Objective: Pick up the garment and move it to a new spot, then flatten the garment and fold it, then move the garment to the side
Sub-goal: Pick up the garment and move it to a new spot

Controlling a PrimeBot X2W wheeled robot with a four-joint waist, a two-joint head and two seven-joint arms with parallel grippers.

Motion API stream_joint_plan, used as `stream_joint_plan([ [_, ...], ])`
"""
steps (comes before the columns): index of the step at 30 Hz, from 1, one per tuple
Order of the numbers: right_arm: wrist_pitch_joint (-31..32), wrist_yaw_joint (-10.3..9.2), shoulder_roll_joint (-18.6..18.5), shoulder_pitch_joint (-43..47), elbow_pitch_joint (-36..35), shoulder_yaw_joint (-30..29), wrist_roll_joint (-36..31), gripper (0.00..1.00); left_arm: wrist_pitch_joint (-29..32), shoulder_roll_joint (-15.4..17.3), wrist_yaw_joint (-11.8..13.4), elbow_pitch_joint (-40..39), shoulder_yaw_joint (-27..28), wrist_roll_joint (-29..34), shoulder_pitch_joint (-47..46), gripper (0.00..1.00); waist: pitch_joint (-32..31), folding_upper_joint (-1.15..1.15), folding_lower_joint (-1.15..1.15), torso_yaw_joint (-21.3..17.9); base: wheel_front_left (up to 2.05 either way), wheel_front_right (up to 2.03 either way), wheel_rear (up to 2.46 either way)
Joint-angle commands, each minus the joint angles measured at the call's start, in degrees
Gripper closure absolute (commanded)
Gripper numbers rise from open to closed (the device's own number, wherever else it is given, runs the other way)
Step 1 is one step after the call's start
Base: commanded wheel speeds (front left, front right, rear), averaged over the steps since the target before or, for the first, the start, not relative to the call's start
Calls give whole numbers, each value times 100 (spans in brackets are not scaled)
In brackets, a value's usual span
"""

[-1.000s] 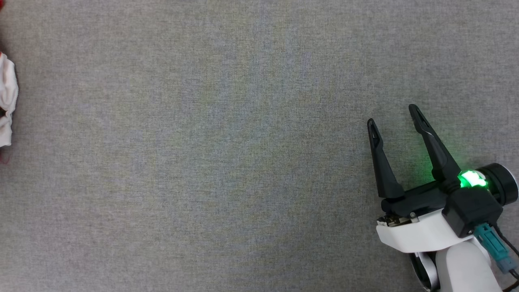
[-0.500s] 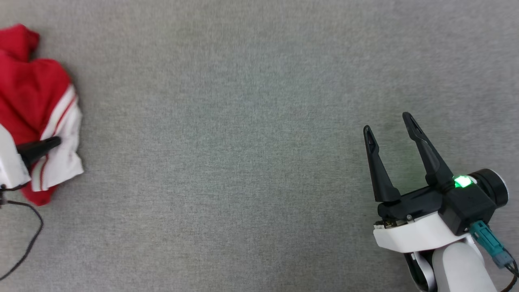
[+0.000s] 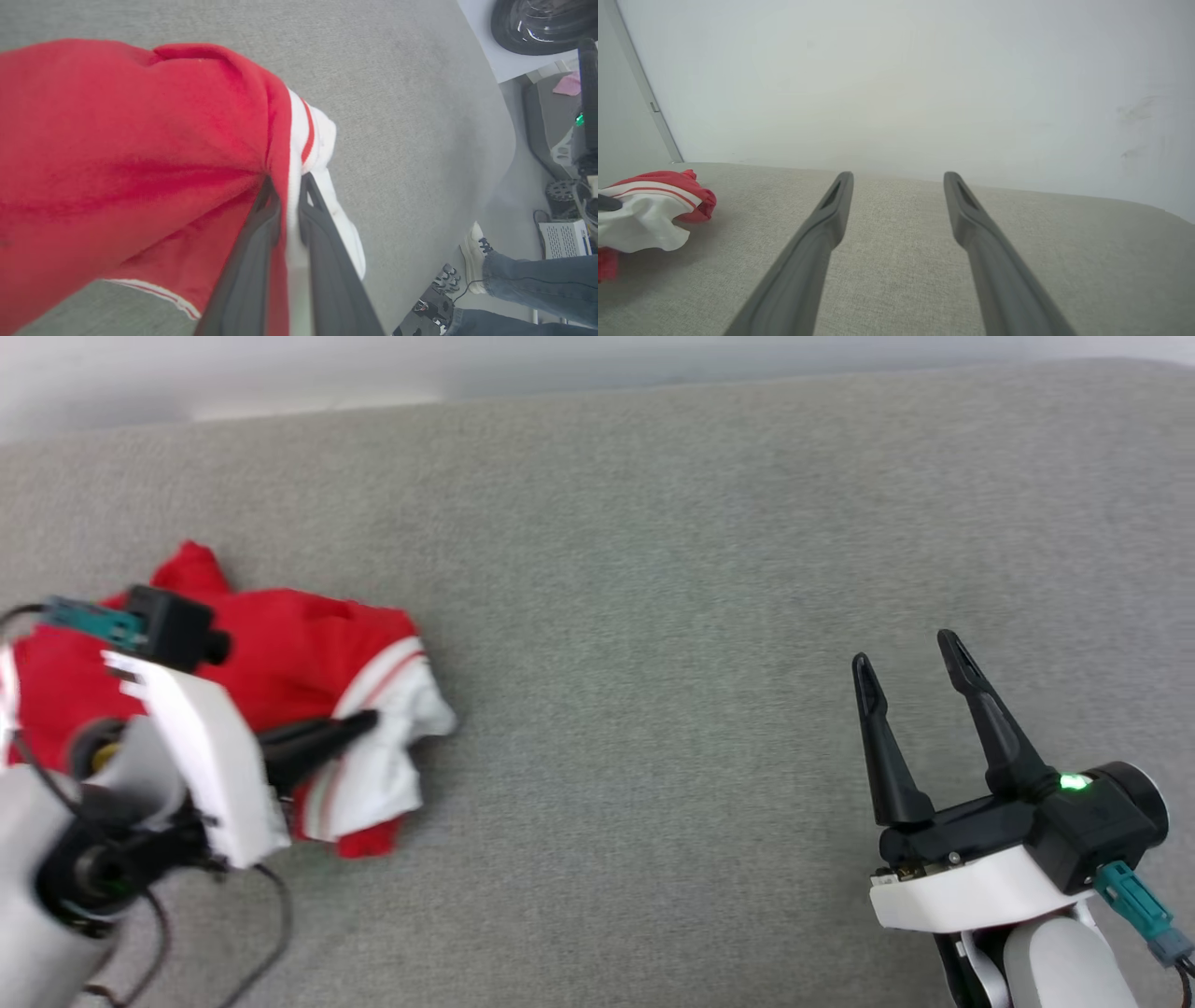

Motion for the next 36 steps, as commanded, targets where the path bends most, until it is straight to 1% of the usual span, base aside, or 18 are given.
stream_joint_plan([
  [1, -14, -2, 3, 58, -4, -17, 4, 0, -43, -139, -7, -68, -68, 55, 3, 100, -138, 0, 0, -160, 0, 0, 0],
  [5, -14, -2, 4, 71, -12, -50, 48, 0, -227, -758, 2, -177, -327, 239, -190, 100, -218, 0, 0, -325, 0, 0, 0],
  [7, -14, -2, 4, 66, -31, -73, 67, 0, -302, -1149, 40, -179, -475, 340, -296, 100, -223, 0, 0, -422, 0, 0, 0],
  [8, -14, -2, 4, 50, -52, -96, 87, 0, -409, -1507, 98, -98, -613, 502, -456, 100, -214, 0, 0, -531, 0, 0, 0],
  [11, -14, -2, 5, -17, -92, -120, 139, 0, -553, -2083, 132, 118, -828, 722, -717, 100, -157, 0, 0, -727, 0, 0, 0],
  [15, -14, -2, 5, -71, -145, -169, 217, 0, -746, -2775, 156, 513, -1054, 965, -1103, 100, -52, 0, 0, -974, 0, 0, 0],
  [17, -14, -2, 7, -93, -170, -194, 250, 0, -865, -3067, 176, 775, -1119, 1091, -1262, 100, 3, 0, 0, -1084, 0, 0, 0],
  [18, -13, -2, 7, -90, -182, -196, 268, 0, -936, -3178, 184, 921, -1154, 1174, -1336, 97, 28, 0, 0, -1137, 0, 0, 0],
  [19, -13, -2, 7, -86, -187, -196, 270, 0, -1023, -3265, 211, 1086, -1191, 1293, -1407, 47, 50, 0, 0, -1180, 0, 0, 0],
  [20, -14, -2, 7, -85, -191, -194, 288, 0, -1094, -3344, 234, 1252, -1257, 1404, -1454, 0, 68, 0, 0, -1220, 0, 0, 0],
  [23, -14, -2, 7, -77, -204, -202, 317, 0, -1261, -3560, 177, 1682, -1434, 1615, -1543, 0, 102, 0, 0, -1280, 0, 0, 0],
  [26, -14, -2, 7, -44, -186, -221, 324, 0, -1533, -3621, 125, 1961, -1446, 1710, -1545, 0, 88, 0, 0, -1261, 0, 0, 0],
  [31, -13, -2, 5, 40, -131, -200, 232, 0, -2430, -3521, 48, 2211, -1227, 1886, -1539, 0, -79, 0, 0, -1045, 0, 0, 0],
  [33, -14, -2, 5, 70, -113, -228, 169, 0, -2813, -3393, 39, 2270, -1142, 1999, -1515, 0, -186, 0, 0, -908, 0, 0, 0],
  [36, -14, -2, 6, 119, -88, -243, 80, 0, -3393, -3102, 28, 2288, -990, 2216, -1454, 0, -349, 0, 0, -698, 0, 0, 0],
])
